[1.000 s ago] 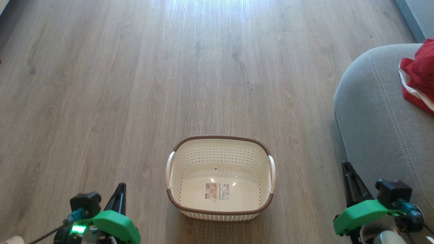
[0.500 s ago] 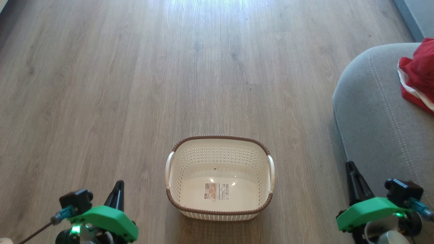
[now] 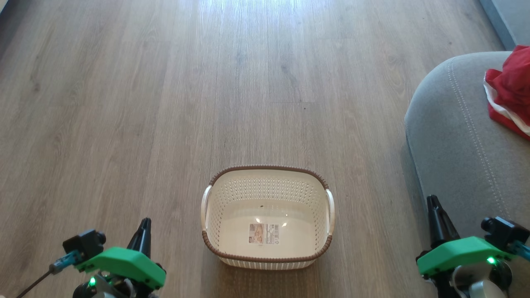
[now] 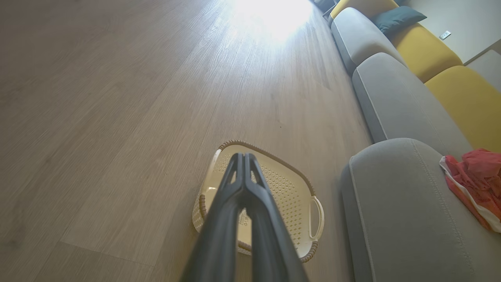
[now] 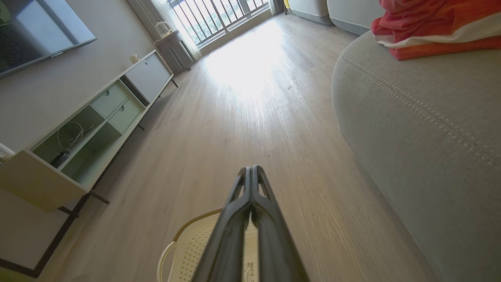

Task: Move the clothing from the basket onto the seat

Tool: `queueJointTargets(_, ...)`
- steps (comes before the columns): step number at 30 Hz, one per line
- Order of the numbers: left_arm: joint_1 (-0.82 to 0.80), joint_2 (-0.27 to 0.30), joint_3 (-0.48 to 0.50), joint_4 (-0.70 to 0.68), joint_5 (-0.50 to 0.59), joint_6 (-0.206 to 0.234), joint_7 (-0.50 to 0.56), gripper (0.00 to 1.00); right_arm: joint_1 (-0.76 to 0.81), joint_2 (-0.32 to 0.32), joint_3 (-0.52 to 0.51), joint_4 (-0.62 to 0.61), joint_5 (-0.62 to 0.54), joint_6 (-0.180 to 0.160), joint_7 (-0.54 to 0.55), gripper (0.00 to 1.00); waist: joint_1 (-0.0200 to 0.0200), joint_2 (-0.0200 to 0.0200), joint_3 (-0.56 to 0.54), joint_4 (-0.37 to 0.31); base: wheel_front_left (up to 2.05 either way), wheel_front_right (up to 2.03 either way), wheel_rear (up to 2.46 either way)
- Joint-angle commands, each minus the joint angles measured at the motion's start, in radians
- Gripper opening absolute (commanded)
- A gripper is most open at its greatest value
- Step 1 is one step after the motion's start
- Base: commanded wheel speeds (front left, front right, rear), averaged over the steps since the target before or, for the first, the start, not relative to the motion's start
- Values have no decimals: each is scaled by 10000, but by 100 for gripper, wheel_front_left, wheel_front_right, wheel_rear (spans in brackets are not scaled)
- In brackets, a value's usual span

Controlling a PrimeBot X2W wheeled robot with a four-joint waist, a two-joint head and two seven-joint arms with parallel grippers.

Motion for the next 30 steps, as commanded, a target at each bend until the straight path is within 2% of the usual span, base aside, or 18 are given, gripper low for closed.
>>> queueJointTargets(1, -441, 36, 332, -388, -254, -96, 61, 0, -479, -37, 11, -399, 338, 1, 73, 0, 1, -1, 0, -4, 0, 0, 0)
queueJointTargets(30, -460, -367, 1291, -751, -2749, -625, 866, 0, -656, -38, -103, -523, 3706, 0, 887, 0, 1, -1, 9, -94, 0, 0, 0)
